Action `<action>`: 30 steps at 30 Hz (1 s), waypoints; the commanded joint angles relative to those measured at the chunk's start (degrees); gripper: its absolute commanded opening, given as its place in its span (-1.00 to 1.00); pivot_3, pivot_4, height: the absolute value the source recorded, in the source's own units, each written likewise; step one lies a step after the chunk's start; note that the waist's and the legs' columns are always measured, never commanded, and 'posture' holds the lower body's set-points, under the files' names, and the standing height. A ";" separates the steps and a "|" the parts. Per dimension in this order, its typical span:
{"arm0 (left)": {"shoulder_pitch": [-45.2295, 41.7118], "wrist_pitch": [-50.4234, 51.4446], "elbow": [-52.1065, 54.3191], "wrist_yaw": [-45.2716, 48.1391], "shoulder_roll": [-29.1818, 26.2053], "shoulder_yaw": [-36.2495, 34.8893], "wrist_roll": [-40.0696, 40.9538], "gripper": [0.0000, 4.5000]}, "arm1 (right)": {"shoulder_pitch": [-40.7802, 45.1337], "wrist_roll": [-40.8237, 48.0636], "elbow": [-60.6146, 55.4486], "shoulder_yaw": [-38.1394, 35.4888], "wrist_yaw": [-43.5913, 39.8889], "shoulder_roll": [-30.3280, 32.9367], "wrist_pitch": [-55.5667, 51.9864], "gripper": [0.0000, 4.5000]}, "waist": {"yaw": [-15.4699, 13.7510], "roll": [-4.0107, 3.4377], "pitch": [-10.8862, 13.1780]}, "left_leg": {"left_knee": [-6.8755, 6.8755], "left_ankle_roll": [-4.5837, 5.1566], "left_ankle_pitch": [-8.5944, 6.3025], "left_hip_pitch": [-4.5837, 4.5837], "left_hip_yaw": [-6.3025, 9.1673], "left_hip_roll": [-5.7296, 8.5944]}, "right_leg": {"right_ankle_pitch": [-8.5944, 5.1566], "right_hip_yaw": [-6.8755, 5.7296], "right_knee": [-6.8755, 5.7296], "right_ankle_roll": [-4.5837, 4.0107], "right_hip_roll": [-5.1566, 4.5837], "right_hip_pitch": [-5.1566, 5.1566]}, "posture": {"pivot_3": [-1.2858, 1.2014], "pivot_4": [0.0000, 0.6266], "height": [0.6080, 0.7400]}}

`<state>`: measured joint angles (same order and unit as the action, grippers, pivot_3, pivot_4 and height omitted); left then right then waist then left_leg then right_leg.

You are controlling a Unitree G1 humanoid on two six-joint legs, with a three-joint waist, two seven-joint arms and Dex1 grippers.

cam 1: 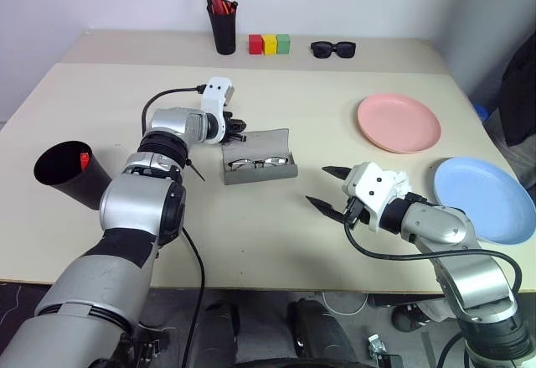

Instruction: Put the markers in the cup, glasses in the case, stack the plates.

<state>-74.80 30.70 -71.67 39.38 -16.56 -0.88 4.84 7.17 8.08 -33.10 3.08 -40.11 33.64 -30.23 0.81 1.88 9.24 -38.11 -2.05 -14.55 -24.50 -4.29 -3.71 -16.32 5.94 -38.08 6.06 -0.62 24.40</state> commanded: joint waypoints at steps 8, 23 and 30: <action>9.82 2.11 21.18 16.38 -5.05 6.57 -2.28 -0.98 | 1.08 0.59 1.64 -1.09 0.78 0.48 2.70 0.50 | 0.16 -0.02 -0.01 | 0.00 0.00 0.00 0.01 0.00 -0.02 | 0.00 0.01 -0.04 0.00 0.00 0.00 | 0.03 -0.52 0.78; 37.16 -9.83 64.20 16.25 -12.03 9.68 -1.25 -0.98 | 9.63 -3.19 11.99 0.41 5.19 0.43 -0.50 0.50 | -0.17 -0.07 -0.04 | -0.13 0.00 0.00 0.03 -0.03 -0.05 | 0.00 0.03 -0.12 -0.02 -0.06 -0.05 | 0.03 -0.52 0.78; 46.86 -17.82 76.50 9.46 -7.44 1.57 5.98 -0.98 | 22.82 -13.90 30.97 2.19 15.70 0.38 -1.73 0.50 | 0.26 -0.13 -0.07 | -0.12 0.00 0.00 0.09 -0.09 -0.08 | 0.01 0.08 -0.16 -0.02 -0.06 -0.02 | 0.03 -0.52 0.78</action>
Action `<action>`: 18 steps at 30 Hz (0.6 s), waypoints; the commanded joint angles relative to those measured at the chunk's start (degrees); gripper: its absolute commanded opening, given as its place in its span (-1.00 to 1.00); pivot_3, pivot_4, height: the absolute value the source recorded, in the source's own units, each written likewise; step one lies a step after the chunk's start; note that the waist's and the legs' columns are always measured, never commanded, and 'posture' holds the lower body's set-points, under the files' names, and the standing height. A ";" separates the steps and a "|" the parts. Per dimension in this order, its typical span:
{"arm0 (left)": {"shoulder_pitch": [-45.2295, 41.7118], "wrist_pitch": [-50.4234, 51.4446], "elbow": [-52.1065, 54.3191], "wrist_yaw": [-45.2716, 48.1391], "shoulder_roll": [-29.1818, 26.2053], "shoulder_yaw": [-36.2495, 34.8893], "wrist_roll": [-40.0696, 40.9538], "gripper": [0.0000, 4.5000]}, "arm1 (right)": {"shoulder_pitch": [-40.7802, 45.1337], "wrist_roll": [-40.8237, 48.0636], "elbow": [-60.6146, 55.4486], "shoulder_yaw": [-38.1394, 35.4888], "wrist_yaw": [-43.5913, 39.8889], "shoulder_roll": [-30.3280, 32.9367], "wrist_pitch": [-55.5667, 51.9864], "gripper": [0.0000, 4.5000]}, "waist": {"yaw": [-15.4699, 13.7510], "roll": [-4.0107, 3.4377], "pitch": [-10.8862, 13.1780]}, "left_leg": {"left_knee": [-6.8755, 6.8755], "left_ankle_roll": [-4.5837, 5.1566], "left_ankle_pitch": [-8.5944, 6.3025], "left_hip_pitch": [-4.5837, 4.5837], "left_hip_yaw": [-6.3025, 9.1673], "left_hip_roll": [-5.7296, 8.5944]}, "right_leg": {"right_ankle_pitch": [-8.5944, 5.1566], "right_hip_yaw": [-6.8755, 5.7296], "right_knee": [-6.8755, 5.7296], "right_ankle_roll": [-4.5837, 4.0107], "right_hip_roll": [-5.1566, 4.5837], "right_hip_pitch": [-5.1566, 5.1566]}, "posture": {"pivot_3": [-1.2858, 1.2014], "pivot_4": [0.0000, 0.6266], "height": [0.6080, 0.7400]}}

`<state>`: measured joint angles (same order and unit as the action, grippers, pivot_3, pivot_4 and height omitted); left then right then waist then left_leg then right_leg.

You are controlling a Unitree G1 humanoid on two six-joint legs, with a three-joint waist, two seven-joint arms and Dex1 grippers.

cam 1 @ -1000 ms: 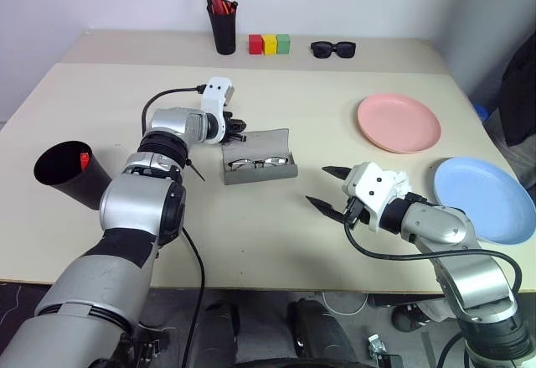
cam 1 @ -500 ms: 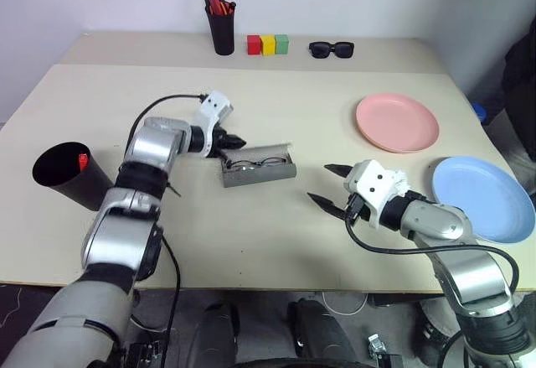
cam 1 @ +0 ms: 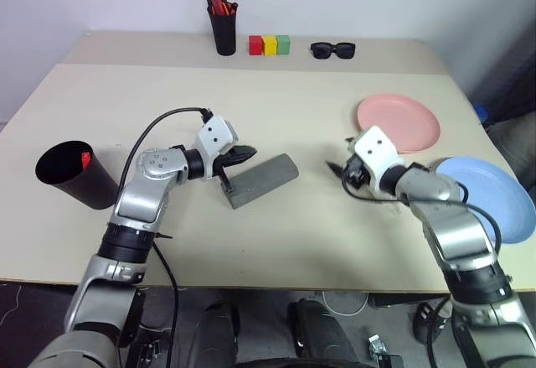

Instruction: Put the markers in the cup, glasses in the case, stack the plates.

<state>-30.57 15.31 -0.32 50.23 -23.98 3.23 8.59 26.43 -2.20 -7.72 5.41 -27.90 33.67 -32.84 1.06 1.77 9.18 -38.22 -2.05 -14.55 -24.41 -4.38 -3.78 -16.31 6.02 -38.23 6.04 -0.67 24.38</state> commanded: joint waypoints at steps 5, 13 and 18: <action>9.33 -1.26 12.27 -3.20 0.66 -4.21 6.66 -0.98 | 9.83 -9.06 20.77 3.45 5.57 0.63 6.76 0.50 | 0.05 -0.02 -0.01 | 0.03 0.00 0.00 0.01 -0.03 0.00 | 0.00 0.01 0.02 0.00 0.00 0.00 | 0.03 -0.52 0.78; 16.90 2.65 22.30 -6.89 0.07 -5.88 11.56 -0.98 | 17.29 -13.62 42.76 6.22 8.93 0.11 17.86 0.50 | 0.14 -0.04 -0.01 | 0.02 0.00 0.00 0.02 -0.05 0.01 | 0.00 0.04 0.02 0.01 -0.01 0.00 | 0.03 -0.52 0.78; 20.02 3.89 25.57 -8.18 -0.79 -5.88 12.98 -1.00 | 19.01 -13.96 47.42 6.39 9.22 -0.46 21.21 -0.34 | 0.19 -0.04 -0.01 | 0.03 0.00 0.00 0.03 -0.04 0.00 | 0.00 0.05 0.02 0.01 0.00 -0.01 | 0.03 -0.52 0.78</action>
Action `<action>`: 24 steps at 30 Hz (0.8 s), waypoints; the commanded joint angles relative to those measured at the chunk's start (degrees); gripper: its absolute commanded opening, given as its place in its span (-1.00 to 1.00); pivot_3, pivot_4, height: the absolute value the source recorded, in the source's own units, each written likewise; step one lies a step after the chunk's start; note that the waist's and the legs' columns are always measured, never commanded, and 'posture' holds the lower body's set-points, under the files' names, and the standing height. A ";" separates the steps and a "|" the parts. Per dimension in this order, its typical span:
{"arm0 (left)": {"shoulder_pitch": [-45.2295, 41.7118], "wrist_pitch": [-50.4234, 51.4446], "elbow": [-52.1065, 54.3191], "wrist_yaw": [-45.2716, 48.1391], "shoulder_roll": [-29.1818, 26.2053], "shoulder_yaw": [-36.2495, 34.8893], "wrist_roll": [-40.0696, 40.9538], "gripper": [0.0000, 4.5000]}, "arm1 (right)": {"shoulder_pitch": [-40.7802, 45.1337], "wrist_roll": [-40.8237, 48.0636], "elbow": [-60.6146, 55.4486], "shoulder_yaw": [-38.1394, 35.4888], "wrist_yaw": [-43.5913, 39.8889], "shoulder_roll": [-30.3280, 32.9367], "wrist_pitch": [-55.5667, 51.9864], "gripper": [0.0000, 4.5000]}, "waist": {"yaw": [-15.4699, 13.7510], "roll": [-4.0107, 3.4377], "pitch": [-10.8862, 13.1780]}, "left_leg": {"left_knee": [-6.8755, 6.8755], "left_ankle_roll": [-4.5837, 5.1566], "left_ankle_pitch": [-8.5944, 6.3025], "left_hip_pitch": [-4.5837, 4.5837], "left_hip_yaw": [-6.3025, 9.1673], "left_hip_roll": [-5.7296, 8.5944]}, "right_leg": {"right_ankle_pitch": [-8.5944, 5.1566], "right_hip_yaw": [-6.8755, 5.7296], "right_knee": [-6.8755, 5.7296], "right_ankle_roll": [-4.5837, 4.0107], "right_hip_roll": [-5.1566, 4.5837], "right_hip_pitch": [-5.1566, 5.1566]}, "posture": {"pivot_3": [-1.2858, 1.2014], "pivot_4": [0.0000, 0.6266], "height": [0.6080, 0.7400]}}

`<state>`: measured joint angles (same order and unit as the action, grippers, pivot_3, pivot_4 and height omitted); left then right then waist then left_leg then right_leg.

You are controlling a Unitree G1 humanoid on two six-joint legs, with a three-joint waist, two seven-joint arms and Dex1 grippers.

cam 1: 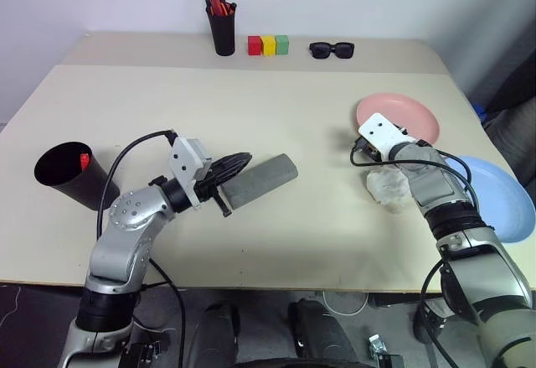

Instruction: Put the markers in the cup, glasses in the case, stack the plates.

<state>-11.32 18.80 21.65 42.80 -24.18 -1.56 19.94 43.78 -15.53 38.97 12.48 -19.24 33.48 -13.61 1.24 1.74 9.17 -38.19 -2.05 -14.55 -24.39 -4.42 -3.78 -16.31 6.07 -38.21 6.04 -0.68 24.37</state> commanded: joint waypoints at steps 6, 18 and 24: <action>2.12 0.45 4.82 -1.84 -0.73 0.10 2.30 -1.00 | -0.30 -1.91 -3.18 -0.81 1.79 0.46 2.95 -0.97 | 0.07 -0.02 0.01 | 0.00 0.00 0.00 0.01 -0.01 0.00 | 0.00 0.01 -0.01 0.00 0.00 0.00 | 0.03 -0.52 0.78; -3.68 -2.19 -2.32 1.81 1.07 6.14 2.21 -1.00 | -26.27 2.32 -44.93 -19.02 -4.08 12.40 -6.54 -0.97 | -0.61 -0.09 0.02 | 0.00 0.01 -0.01 -0.02 0.02 0.02 | -0.01 0.00 0.06 0.00 -0.01 -0.03 | 0.03 -0.52 0.78; -6.39 -3.94 -6.87 4.20 3.42 8.12 2.57 -1.00 | -41.71 5.53 -56.39 -30.66 -7.41 12.32 -13.79 -0.97 | -0.11 -0.24 -0.07 | 0.00 0.01 -0.01 0.05 0.01 0.02 | -0.01 0.03 0.05 0.01 0.01 -0.08 | 0.03 -0.52 0.78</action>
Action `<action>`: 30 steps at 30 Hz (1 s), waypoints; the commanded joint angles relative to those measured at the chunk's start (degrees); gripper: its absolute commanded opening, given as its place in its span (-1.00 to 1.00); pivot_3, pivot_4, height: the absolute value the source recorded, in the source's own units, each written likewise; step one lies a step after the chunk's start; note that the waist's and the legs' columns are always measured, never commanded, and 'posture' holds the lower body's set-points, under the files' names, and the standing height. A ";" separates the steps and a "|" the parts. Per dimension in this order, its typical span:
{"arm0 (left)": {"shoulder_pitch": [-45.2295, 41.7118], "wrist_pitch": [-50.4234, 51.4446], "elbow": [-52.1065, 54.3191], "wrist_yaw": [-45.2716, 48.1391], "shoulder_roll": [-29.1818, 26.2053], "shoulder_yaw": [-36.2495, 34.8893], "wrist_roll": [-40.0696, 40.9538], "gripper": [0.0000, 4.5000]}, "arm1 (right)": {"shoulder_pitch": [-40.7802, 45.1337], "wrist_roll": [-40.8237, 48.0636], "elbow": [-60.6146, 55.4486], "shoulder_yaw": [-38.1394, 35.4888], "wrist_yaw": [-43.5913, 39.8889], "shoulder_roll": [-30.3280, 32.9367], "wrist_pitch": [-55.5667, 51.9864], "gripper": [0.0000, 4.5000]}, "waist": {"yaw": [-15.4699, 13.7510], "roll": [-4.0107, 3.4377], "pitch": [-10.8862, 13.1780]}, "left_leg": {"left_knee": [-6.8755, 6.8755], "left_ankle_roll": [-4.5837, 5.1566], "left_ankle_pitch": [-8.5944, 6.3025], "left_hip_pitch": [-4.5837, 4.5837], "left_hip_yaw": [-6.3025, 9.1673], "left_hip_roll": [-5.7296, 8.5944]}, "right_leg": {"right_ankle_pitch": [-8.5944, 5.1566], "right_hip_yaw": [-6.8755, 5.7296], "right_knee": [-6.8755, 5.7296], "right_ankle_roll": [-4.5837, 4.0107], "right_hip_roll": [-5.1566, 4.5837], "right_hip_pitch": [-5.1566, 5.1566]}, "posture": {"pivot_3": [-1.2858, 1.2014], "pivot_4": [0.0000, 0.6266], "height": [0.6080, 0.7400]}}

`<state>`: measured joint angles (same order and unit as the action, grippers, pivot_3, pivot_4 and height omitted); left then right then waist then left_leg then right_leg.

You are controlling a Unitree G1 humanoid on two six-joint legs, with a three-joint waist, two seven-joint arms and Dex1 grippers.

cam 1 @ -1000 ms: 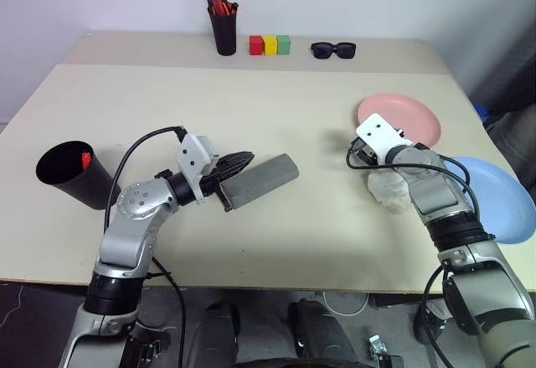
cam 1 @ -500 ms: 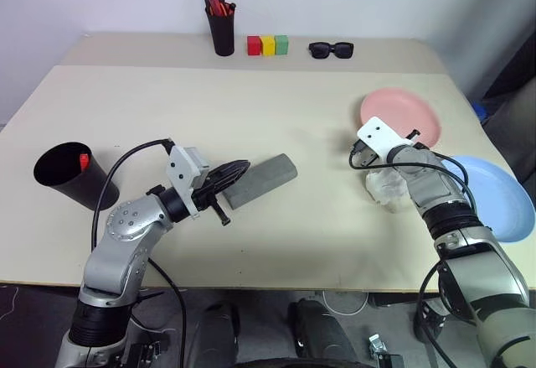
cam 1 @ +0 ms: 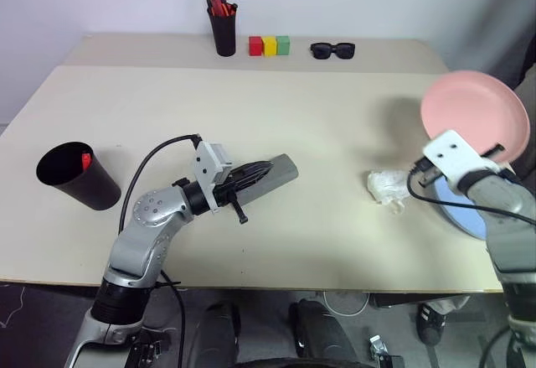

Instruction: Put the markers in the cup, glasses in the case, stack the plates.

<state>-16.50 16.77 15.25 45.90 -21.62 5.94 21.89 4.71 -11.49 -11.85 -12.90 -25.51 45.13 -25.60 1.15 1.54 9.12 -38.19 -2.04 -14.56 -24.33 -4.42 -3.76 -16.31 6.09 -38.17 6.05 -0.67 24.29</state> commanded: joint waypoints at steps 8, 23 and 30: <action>-3.79 -2.65 -2.84 2.65 2.02 1.75 0.25 -1.00 | -8.63 4.34 -6.81 -8.48 -3.89 0.59 -5.87 -0.68 | -0.10 -0.08 -0.05 | -0.03 0.00 0.00 0.05 0.02 0.01 | -0.01 0.02 0.00 -0.01 0.02 -0.05 | 0.03 -0.52 0.78; -2.89 -1.06 -0.81 -1.82 0.67 0.20 -0.23 -1.00 | -4.24 16.73 -11.79 -5.59 -10.06 -3.24 -4.80 0.79 | -0.24 -0.08 -0.05 | -0.02 0.00 0.00 0.04 0.07 0.01 | -0.01 0.00 0.00 0.00 0.03 -0.06 | 0.03 -0.52 0.78; -1.30 -1.17 0.42 -2.73 -0.05 0.52 -0.18 -1.00 | -2.88 14.64 -7.84 3.15 -7.90 -6.56 -3.47 0.79 | -0.34 -0.07 -0.05 | -0.04 0.00 0.00 0.03 0.06 0.02 | -0.01 0.01 0.01 -0.01 0.01 -0.08 | 0.03 -0.52 0.78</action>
<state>-18.16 16.00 12.71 43.42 -21.40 7.23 21.71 1.09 3.90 -20.09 -10.33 -34.47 38.96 -29.81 0.82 1.48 9.07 -38.23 -2.04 -14.56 -24.30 -4.36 -3.74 -16.32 6.10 -38.16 6.04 -0.65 24.20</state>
